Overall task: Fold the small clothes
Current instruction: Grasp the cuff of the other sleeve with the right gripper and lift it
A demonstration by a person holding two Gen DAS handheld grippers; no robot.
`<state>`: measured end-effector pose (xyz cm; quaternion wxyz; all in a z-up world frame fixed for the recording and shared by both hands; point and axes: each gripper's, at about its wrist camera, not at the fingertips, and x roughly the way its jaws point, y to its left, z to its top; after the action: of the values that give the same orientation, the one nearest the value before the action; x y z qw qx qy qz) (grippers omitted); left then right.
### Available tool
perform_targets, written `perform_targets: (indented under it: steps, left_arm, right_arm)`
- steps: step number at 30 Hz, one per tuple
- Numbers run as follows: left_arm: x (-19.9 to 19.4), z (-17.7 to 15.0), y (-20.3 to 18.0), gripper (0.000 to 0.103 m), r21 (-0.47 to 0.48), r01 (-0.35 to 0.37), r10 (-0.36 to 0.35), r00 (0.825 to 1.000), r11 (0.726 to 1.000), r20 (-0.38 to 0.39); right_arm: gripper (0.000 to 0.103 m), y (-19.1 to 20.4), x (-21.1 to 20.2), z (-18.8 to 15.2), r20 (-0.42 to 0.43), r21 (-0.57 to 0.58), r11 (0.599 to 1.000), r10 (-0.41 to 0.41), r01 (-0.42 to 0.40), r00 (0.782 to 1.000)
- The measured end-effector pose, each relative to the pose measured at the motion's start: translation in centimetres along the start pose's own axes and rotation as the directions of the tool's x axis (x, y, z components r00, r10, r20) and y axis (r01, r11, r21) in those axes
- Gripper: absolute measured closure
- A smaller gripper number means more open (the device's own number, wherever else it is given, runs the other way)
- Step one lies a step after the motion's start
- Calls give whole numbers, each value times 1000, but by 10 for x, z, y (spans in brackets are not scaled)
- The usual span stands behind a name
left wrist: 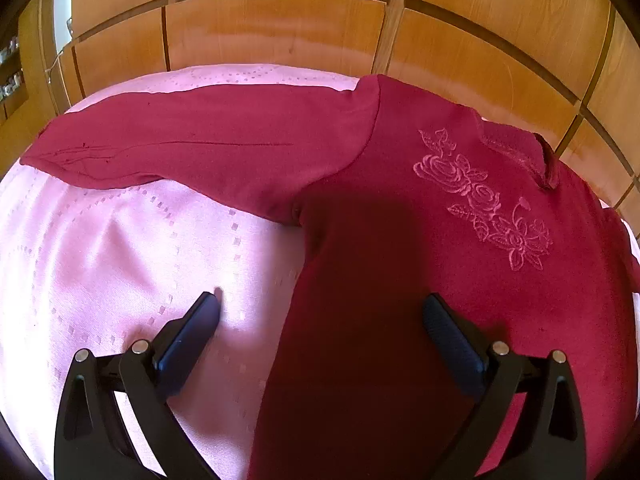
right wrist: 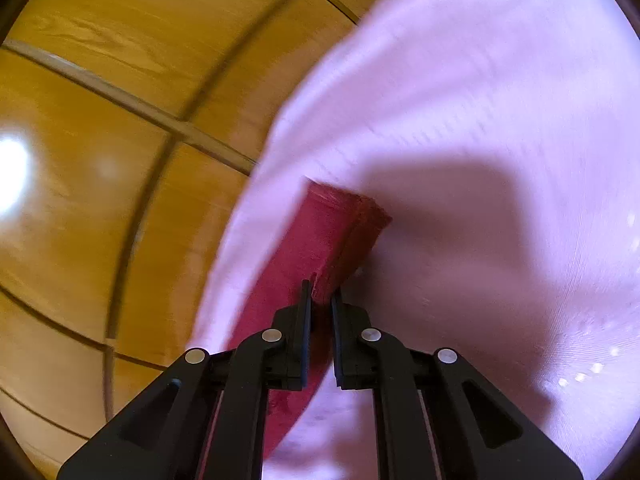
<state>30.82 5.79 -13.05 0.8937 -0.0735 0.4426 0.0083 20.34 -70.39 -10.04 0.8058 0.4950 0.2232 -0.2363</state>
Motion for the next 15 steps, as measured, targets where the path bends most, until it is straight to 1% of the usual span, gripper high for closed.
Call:
perform_targets:
  steps: [4, 7, 10, 13, 15]
  left_arm:
    - [-2, 0, 2, 2, -2, 10, -10, 1000, 1000, 7]
    - [-3, 0, 3, 2, -6, 16, -16, 1000, 1000, 10]
    - [-3, 1, 3, 2, -10, 22, -22, 1000, 1000, 13]
    - [-4, 0, 5, 2, -20, 35, -35, 999, 999, 19]
    - [-5, 0, 7, 2, -29, 48, -47, 999, 998, 26]
  right_arm:
    - [95, 31, -21, 4, 39, -44, 999, 18, -16, 999]
    - [95, 62, -37, -2, 50, -122, 992, 46, -39, 998]
    - [95, 107, -52, -26, 43, -246, 966, 85, -72, 995]
    - [95, 139, -56, -48, 16, -313, 943, 126, -114, 992]
    - [95, 163, -54, -66, -21, -335, 929, 160, -157, 987]
